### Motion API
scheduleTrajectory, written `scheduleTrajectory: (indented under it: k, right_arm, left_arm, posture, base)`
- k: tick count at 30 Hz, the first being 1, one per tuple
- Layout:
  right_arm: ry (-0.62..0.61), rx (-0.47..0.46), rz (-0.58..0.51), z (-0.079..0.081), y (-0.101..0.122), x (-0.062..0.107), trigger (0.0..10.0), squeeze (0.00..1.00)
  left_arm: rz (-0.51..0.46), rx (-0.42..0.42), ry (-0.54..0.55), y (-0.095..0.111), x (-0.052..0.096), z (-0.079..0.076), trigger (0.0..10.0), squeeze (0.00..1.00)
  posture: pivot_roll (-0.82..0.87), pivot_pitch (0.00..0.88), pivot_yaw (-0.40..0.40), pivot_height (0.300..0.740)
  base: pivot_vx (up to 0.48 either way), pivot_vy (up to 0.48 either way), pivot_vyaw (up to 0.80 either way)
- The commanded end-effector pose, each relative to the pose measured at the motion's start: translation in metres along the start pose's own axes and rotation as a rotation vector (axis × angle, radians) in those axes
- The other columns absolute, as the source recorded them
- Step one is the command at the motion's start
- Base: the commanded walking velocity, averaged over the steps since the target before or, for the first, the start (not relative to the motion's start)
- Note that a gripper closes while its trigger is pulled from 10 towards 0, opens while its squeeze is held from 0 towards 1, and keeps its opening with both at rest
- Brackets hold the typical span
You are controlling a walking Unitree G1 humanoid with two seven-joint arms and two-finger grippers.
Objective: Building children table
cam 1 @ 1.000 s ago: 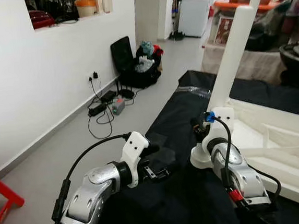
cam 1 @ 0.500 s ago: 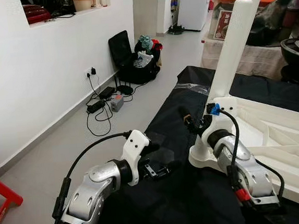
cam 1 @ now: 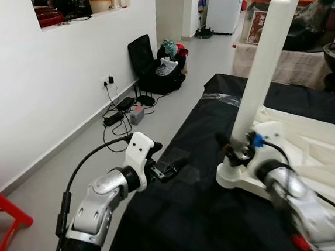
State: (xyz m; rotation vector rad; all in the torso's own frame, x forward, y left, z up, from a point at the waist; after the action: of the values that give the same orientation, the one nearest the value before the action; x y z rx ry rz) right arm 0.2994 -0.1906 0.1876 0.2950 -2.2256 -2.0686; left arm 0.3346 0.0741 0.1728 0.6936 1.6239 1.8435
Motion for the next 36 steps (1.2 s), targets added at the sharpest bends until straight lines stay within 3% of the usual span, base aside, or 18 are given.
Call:
scheduleTrajectory:
  k: [1, 3, 4, 5, 6, 7, 9, 11, 16, 17, 18, 19, 21, 22, 24, 26, 31, 36]
  right_arm:
    - [0.034, -0.003, -0.009, 0.002, 0.005, 0.008, 10.0, 1.0]
    - [0.041, 0.002, -0.007, 0.002, 0.004, 0.012, 10.0, 1.0]
    - [0.066, -0.001, -0.008, 0.005, 0.006, 0.018, 10.0, 0.87]
    - [0.066, -0.001, -0.008, 0.005, 0.006, 0.018, 10.0, 0.87]
    - [0.102, -0.022, -0.012, 0.01, 0.007, 0.022, 10.0, 0.08]
    - [0.151, -0.056, -0.013, 0.016, 0.009, 0.026, 10.0, 0.0]
    - [0.282, -0.086, 0.014, 0.034, 0.007, 0.039, 10.0, 0.0]
    - [0.302, -0.055, 0.073, 0.037, -0.005, 0.044, 10.0, 0.0]
    - [0.119, 0.032, 0.182, 0.013, -0.028, 0.04, 10.0, 0.0]
    - [0.019, 0.054, 0.234, -0.002, -0.037, 0.038, 10.0, 0.0]
    - [0.019, 0.054, 0.234, -0.002, -0.037, 0.038, 10.0, 0.0]
    - [-0.071, 0.059, 0.273, -0.015, -0.043, 0.036, 10.0, 0.0]
    - [-0.071, 0.059, 0.273, -0.015, -0.043, 0.036, 10.0, 0.0]
    - [-0.166, 0.07, 0.304, -0.027, -0.048, 0.037, 10.0, 0.0]
    - [-0.166, 0.07, 0.304, -0.027, -0.048, 0.037, 10.0, 0.0]
    - [-0.358, 0.057, 0.399, -0.048, -0.067, 0.048, 10.0, 0.0]
    - [-0.456, 0.041, 0.487, -0.056, -0.086, 0.06, 10.0, 0.0]
    - [-0.462, 0.041, 0.531, -0.051, -0.094, 0.062, 10.0, 0.0]
  left_arm:
    - [0.006, 0.023, 0.008, -0.003, 0.001, 0.0, 10.0, 0.0]
    - [0.007, 0.023, 0.006, -0.004, 0.0, 0.0, 10.0, 0.0]
    - [0.005, 0.025, -0.001, -0.004, -0.001, -0.002, 10.0, 0.0]
    - [0.005, 0.025, -0.001, -0.004, -0.001, -0.002, 10.0, 0.0]
    - [0.002, 0.025, -0.001, -0.003, -0.001, -0.002, 10.0, 0.0]
    - [-0.001, 0.024, 0.001, -0.003, -0.002, -0.001, 10.0, 0.0]
    - [-0.005, 0.027, 0.011, -0.002, -0.002, 0.002, 10.0, 0.0]
    - [-0.021, 0.026, 0.043, 0.001, -0.003, 0.006, 10.0, 0.0]
    - [-0.047, 0.049, 0.079, 0.005, -0.004, 0.013, 10.0, 0.0]
    - [-0.047, 0.047, 0.088, 0.005, -0.004, 0.014, 10.0, 0.0]
    - [-0.047, 0.047, 0.088, 0.005, -0.004, 0.014, 10.0, 0.0]
    - [-0.044, 0.04, 0.097, 0.004, -0.003, 0.014, 10.0, 0.0]
    - [-0.044, 0.04, 0.097, 0.004, -0.003, 0.014, 10.0, 0.0]
    - [-0.046, 0.029, 0.117, 0.004, -0.002, 0.016, 10.0, 0.0]
    - [-0.046, 0.029, 0.117, 0.004, -0.002, 0.016, 10.0, 0.0]
    - [-0.058, 0.001, 0.178, 0.009, -0.001, 0.024, 10.0, 0.0]
    - [-0.069, -0.004, 0.204, 0.012, -0.002, 0.03, 10.0, 0.0]
    - [-0.068, 0.004, 0.208, 0.01, -0.002, 0.029, 10.0, 0.0]
  posture:
    - [0.02, 0.0, -0.035, 0.74]
    - [0.02, 0.0, -0.035, 0.74]
    - [0.02, 0.0, -0.031, 0.74]
    - [0.02, 0.0, -0.031, 0.74]
    - [0.02, 0.0, -0.029, 0.74]
    - [0.02, 0.0, -0.029, 0.74]
    - [0.01, 0.0, -0.028, 0.74]
    - [0.01, 0.0, -0.028, 0.74]
    - [0.01, 0.0, -0.032, 0.74]
    - [0.02, 0.0, -0.036, 0.74]
    - [0.02, 0.0, -0.036, 0.74]
    - [0.02, 0.0, -0.038, 0.74]
    - [0.02, 0.0, -0.038, 0.74]
    - [0.02, 0.0, -0.038, 0.74]
    - [0.02, 0.0, -0.038, 0.74]
    - [0.01, 0.0, -0.039, 0.74]
    - [0.01, 0.0, -0.037, 0.74]
    - [0.01, 0.0, -0.038, 0.74]
  base:
    - [0.0, 0.0, 0.0]
    - [0.0, 0.0, 0.0]
    - [0.0, 0.0, 0.0]
    - [0.0, 0.0, 0.0]
    - [0.0, 0.0, 0.0]
    - [0.0, 0.0, 0.0]
    - [0.0, 0.0, 0.0]
    - [0.0, 0.0, 0.0]
    - [0.0, 0.0, 0.0]
    - [0.0, 0.0, 0.0]
    - [0.0, 0.0, 0.0]
    - [0.0, 0.0, 0.0]
    - [0.0, 0.0, 0.0]
    - [0.0, 0.0, 0.0]
    - [0.0, 0.0, 0.0]
    - [0.0, 0.0, 0.0]
    - [0.0, 0.0, 0.0]
    - [0.0, 0.0, 0.0]
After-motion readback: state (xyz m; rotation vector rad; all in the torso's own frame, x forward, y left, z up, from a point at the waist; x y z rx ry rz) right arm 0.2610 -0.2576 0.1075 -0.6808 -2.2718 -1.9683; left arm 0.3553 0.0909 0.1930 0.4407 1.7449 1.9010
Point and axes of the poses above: a point about 5 cm out from each wrist's last joint towards the gripper, its own x axis pointing back from the gripper into the wrist, its own y axis along the axis of the wrist's last joint, z = x × y, the point moved 3 cm from there along -x, pointing out of the wrist towards the gripper, and after that the axes turned 2 degrees about -x, right-handed, at the moved point
